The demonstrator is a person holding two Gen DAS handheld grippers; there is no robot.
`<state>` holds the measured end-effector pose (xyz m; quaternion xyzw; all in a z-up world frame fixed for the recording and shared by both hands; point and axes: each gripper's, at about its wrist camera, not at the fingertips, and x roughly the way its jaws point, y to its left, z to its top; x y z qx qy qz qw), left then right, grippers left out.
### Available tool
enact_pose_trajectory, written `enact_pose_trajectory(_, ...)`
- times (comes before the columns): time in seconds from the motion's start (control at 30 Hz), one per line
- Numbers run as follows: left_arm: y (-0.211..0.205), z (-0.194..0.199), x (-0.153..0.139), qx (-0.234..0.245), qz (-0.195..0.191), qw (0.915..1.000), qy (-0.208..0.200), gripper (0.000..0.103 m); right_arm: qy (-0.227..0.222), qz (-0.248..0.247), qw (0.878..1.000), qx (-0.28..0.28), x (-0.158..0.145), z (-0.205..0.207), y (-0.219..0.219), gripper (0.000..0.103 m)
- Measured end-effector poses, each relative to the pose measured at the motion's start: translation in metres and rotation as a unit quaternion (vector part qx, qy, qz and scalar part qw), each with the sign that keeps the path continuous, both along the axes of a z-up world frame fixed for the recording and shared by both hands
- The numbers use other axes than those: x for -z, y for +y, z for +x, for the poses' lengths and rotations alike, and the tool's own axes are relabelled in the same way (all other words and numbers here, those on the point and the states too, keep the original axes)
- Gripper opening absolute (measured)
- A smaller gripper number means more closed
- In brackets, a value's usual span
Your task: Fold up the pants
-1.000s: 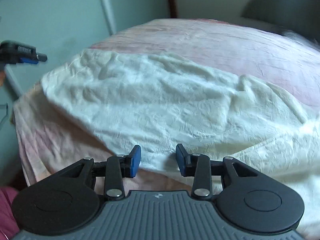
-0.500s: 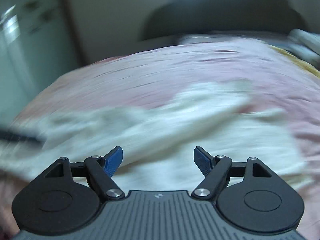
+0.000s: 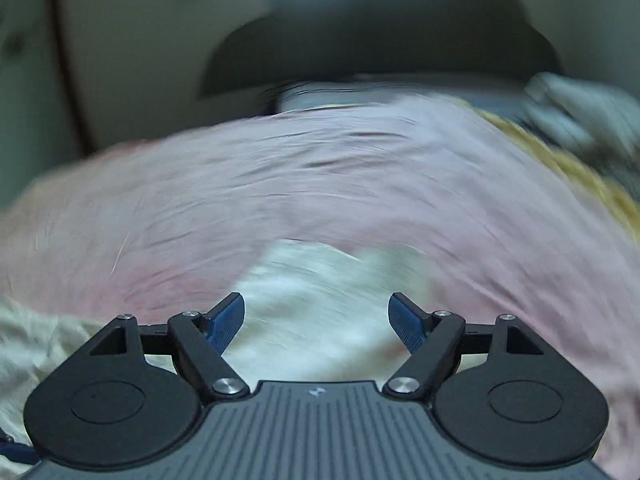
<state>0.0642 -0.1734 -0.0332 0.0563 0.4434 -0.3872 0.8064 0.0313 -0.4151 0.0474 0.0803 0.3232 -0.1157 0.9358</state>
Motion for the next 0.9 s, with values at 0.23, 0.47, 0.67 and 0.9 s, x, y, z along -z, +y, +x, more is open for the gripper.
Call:
enact_pose_trajectory(0.23,-0.002,-0.008,0.004,0.003,0.005,0.9992,-0.039,0.041,0.104,0.021,0.993,0.053,0.054,0.108,0.009,0.079)
enact_pose_trajectory(0.47,-0.004,-0.009,0.004,0.008,0.009,0.9981,-0.061,0.04,0.054,0.022,0.996,0.074,0.034,0.077,-0.008,0.01)
enact_pose_trajectory(0.67,-0.007,-0.012,0.005,0.022,0.018,0.9968,-0.074,0.032,-0.054,0.157,0.976,0.141,0.017,-0.031,-0.058,0.009)
enact_pose_trajectory(0.9,-0.026,-0.028,0.009,0.026,0.057,0.9888,-0.136,0.028,-0.066,0.269,0.943,0.186,0.053,-0.122,-0.095,0.011)
